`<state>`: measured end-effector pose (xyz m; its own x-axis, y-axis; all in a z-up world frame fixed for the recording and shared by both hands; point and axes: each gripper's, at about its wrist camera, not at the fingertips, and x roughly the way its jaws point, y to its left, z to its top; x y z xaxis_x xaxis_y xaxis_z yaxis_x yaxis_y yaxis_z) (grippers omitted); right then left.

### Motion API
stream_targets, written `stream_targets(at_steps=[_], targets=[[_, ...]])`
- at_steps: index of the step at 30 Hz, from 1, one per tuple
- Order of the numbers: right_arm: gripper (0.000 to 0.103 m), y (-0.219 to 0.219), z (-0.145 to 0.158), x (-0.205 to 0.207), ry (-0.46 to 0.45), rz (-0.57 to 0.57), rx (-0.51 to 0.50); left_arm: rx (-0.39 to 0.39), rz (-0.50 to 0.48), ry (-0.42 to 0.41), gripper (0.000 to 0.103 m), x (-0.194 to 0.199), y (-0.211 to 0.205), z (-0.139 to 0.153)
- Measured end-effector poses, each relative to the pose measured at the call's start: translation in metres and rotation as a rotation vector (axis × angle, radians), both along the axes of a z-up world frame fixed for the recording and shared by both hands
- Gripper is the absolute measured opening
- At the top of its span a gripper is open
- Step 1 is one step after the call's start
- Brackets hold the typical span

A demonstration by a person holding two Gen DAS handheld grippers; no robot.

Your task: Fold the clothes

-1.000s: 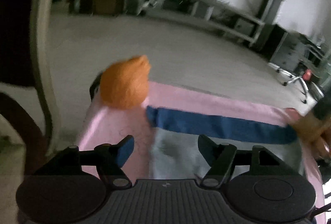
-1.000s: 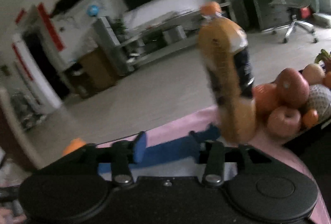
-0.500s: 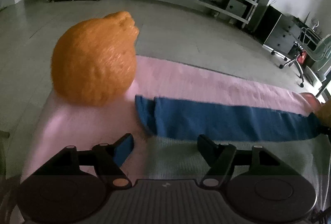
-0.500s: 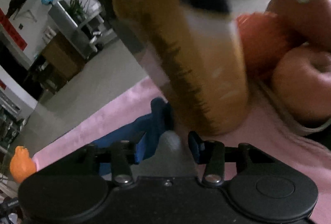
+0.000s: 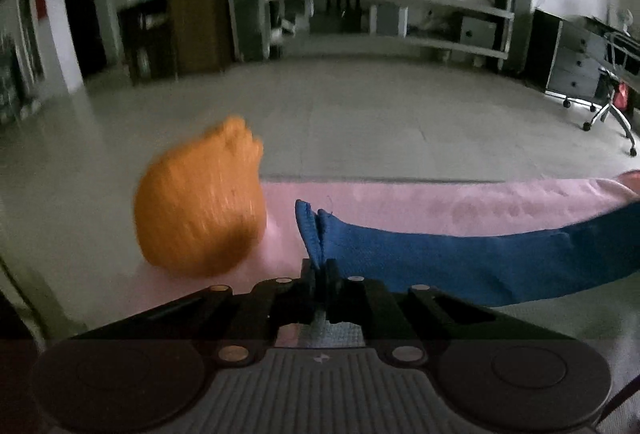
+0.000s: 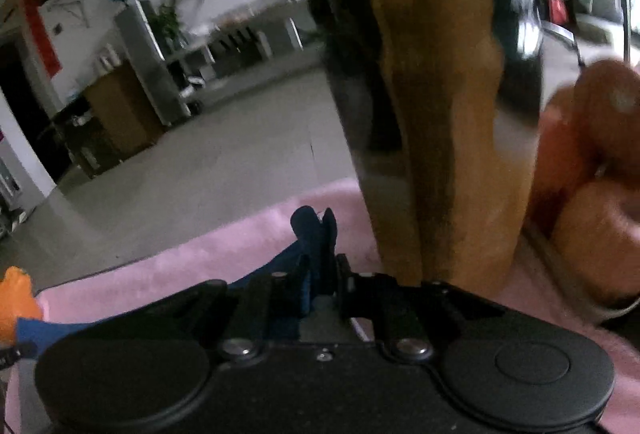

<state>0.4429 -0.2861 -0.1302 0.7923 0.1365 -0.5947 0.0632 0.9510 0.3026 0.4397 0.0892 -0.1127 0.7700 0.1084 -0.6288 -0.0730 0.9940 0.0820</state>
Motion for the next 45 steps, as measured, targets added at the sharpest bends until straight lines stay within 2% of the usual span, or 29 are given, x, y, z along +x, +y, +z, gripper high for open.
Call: stream_targets(at_steps=[4, 8, 12, 14, 17, 18, 19, 20, 21, 23, 25, 27, 30, 32, 34, 36, 41, 45], targets=[[0.009, 0.0, 0.033, -0.031, -0.042, 0.026, -0.032, 0.043, -0.008, -0.063, 0.003, -0.038, -0.011, 0.037], [0.008, -0.009, 0.075, -0.076, -0.072, 0.038, -0.021, 0.073, -0.016, -0.126, 0.003, -0.09, -0.015, 0.071], [0.008, -0.014, 0.112, -0.128, -0.109, 0.049, -0.007, 0.029, -0.016, -0.165, 0.003, -0.157, -0.003, 0.096], [0.008, -0.023, 0.122, -0.162, -0.119, 0.056, 0.003, 0.019, -0.027, -0.144, 0.005, -0.197, 0.003, 0.097], [0.009, -0.037, 0.122, -0.22, -0.104, 0.076, 0.0, 0.034, -0.071, -0.015, 0.017, -0.261, 0.018, 0.081], [0.02, -0.044, 0.115, -0.241, -0.083, 0.085, 0.002, 0.032, -0.106, 0.026, 0.024, -0.285, 0.024, 0.074], [0.048, -0.051, 0.108, -0.262, -0.062, 0.094, 0.004, 0.005, -0.112, 0.039, 0.027, -0.3, 0.031, 0.07], [0.059, -0.059, 0.102, -0.283, -0.04, 0.103, 0.006, -0.032, -0.106, 0.041, 0.027, -0.31, 0.037, 0.068], [0.064, -0.069, 0.094, -0.3, -0.029, 0.089, 0.025, -0.068, -0.101, 0.044, 0.028, -0.321, 0.043, 0.066], [0.064, -0.094, 0.077, -0.316, 0.025, 0.018, 0.14, -0.142, -0.09, 0.048, 0.031, -0.343, 0.056, 0.062], [0.064, -0.111, 0.064, -0.311, 0.084, -0.05, 0.291, -0.242, -0.035, 0.044, 0.042, -0.333, 0.065, 0.067], [0.064, -0.109, 0.057, -0.299, 0.104, -0.052, 0.384, -0.312, 0.024, 0.075, 0.043, -0.31, 0.069, 0.067], [0.064, -0.096, 0.044, -0.278, 0.126, -0.041, 0.422, -0.388, 0.114, 0.143, 0.046, -0.282, 0.072, 0.055], [0.063, -0.088, 0.03, -0.271, 0.137, -0.03, 0.425, -0.426, 0.124, 0.164, 0.047, -0.278, 0.069, 0.041], [0.047, -0.081, 0.015, -0.266, 0.166, -0.034, 0.43, -0.461, 0.129, 0.18, 0.049, -0.277, 0.065, 0.027], [0.041, -0.079, 0.003, -0.268, 0.218, -0.057, 0.445, -0.463, 0.134, 0.206, 0.049, -0.275, 0.062, 0.016], [0.041, -0.084, 0.004, -0.27, 0.216, -0.066, 0.422, -0.419, 0.11, 0.21, 0.057, -0.272, 0.058, 0.011], [0.041, -0.088, -0.012, -0.266, 0.308, -0.081, 0.438, -0.429, 0.111, 0.223, 0.057, -0.271, 0.059, 0.009]])
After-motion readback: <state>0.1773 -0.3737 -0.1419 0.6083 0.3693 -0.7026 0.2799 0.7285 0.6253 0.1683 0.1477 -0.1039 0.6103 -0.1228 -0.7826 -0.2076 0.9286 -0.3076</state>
